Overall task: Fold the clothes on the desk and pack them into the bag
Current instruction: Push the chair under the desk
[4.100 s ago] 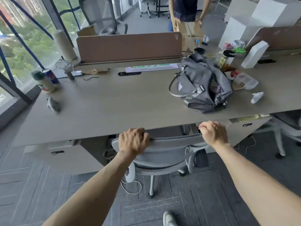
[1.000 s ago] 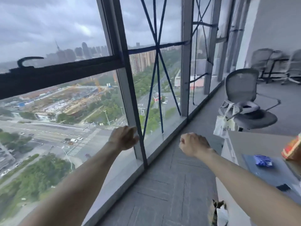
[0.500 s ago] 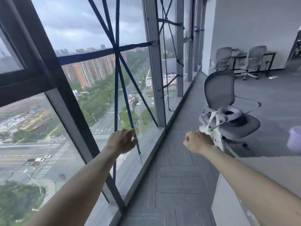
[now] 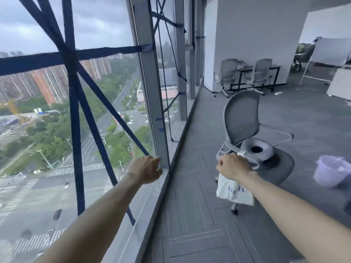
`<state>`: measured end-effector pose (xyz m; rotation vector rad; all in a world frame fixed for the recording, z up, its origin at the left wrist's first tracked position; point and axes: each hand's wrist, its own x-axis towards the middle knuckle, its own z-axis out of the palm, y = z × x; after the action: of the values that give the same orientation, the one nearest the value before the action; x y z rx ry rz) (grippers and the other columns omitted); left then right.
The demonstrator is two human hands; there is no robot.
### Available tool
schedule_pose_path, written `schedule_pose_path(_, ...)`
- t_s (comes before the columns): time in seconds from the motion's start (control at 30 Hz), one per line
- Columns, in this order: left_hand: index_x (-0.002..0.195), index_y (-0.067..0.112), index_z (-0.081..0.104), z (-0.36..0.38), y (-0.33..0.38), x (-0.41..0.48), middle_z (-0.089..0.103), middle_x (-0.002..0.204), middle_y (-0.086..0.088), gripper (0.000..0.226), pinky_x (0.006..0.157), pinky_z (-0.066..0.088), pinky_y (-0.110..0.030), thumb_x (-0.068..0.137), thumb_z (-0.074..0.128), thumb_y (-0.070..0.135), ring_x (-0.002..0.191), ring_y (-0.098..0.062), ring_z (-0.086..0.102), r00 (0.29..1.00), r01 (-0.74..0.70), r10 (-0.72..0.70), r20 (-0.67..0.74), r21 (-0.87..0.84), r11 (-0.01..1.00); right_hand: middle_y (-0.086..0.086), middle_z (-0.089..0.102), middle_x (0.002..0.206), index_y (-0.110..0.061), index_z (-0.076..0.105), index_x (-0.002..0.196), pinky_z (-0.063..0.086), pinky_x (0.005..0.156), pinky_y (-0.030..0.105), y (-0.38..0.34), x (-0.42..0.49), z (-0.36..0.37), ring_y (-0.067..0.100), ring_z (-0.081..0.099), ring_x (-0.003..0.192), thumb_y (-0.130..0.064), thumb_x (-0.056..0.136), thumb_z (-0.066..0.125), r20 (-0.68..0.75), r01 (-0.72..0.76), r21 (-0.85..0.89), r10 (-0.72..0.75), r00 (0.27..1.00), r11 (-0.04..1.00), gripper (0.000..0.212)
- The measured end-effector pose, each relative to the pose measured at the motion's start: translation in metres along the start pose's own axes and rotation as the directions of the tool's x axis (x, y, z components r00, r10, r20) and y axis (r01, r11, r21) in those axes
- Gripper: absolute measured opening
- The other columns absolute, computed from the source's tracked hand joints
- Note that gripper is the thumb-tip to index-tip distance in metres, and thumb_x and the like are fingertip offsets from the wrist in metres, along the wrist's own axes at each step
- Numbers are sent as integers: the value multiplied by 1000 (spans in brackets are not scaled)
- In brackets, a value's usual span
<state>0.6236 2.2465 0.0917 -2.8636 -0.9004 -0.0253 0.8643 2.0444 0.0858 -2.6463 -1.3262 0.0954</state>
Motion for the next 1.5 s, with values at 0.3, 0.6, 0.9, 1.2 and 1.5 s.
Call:
schedule_pose_path(0.3,118,23,57,10,-58,284,70,111,-8,33,79,56,-38,95,46,45,95,-32,69,982,-185,185,18,-13,983,10,69,103,-15,64,88,50,75,37,42,215,2,35,64,94,-30,89,47,-64,-234,21,235,970,972,24)
schedule_pose_path(0.6,130,21,52,61,-45,542,64,124,-11,41,86,53,-40,97,43,43,107,-34,65,934,-351,346,90,37,936,10,68,102,-17,65,87,40,69,33,132,460,14,34,63,95,-38,93,48,-81,-369,79,375,923,926,27)
schedule_pose_path(0.9,122,23,53,46,-53,796,68,113,-9,36,79,53,-38,96,44,47,97,-33,67,906,-423,423,11,3,906,5,63,92,-20,61,83,46,71,37,206,678,-20,33,57,78,-53,92,42,-123,-531,165,552,825,831,39)
schedule_pose_path(1.2,131,20,48,101,-9,1038,65,119,-7,41,84,54,-41,100,42,46,104,-30,65,747,-662,662,62,-19,749,7,62,115,-17,52,106,43,76,38,294,827,1,33,60,104,-64,82,52,-99,-768,148,782,616,624,52)
schedule_pose_path(1.5,140,19,45,82,121,1203,55,132,-6,46,94,51,-44,102,42,44,117,-28,57,351,-934,936,26,-57,352,3,66,98,-21,60,87,52,80,36,320,864,18,28,62,91,-29,75,65,51,-853,377,912,407,360,15)
